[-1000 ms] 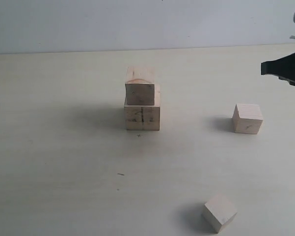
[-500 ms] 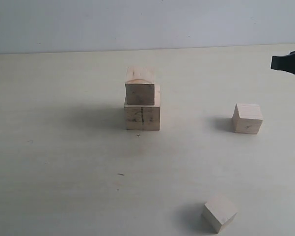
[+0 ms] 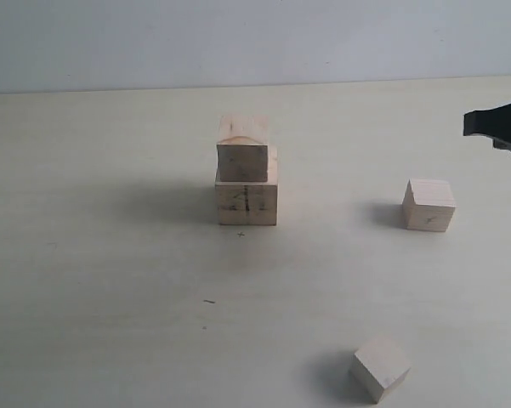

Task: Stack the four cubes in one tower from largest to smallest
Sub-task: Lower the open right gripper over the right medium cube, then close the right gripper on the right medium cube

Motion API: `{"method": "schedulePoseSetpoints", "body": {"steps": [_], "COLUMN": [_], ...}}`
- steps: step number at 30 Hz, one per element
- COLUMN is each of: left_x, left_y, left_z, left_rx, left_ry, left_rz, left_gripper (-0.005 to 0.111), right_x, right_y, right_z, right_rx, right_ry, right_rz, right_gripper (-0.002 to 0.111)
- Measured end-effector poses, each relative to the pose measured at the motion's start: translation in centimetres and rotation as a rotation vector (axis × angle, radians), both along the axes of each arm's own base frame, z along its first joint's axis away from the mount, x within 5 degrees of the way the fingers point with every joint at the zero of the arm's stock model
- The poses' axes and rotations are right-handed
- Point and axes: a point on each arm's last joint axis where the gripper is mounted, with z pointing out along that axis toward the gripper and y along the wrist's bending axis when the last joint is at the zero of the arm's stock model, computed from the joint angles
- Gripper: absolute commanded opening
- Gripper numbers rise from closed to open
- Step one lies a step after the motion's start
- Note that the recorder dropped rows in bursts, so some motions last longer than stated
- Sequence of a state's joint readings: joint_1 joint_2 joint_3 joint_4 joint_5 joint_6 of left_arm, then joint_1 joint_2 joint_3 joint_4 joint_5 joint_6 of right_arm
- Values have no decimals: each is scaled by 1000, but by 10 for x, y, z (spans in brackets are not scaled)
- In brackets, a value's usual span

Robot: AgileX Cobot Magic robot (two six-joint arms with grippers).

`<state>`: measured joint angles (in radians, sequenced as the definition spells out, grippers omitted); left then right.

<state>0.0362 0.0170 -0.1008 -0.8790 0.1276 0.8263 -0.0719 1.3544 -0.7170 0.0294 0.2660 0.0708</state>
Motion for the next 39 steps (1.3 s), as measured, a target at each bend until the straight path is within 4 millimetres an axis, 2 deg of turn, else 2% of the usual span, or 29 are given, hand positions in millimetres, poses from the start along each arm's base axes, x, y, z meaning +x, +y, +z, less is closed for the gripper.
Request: {"method": "schedulePoseSetpoints", "body": {"steps": [4,6,12,14,16,21,28,39], "left_x": [0,1,5,5,5,5,0,0], "left_y": [0,-1,-1,-1,-1,-3,-14,-15], "left_z": [0,-4,-35,-38,-39,-42,-57,-59], "left_rx": [0,-1,135,187,206,221,240,243], "left_ry": [3,20,124,139,149,177,327,338], "left_rz": [-3,-12,-11,-13,-17,-41,-184,-192], "left_gripper": [0,0,0,0,0,0,0,0], "right_x": [19,28,43,46,49,56,63,71], "right_y": [0,1,9,11,12,12,11,8], "right_z": [-4,-8,-10,-11,-14,-35,-60,-75], "right_rx": [5,24,66,82,99,119,139,117], "right_ry": [206,263,272,270,273,321,373,357], "right_rz": [35,57,161,178,181,169,152,134], "right_gripper": [14,18,51,61,65,67,67,67]}}
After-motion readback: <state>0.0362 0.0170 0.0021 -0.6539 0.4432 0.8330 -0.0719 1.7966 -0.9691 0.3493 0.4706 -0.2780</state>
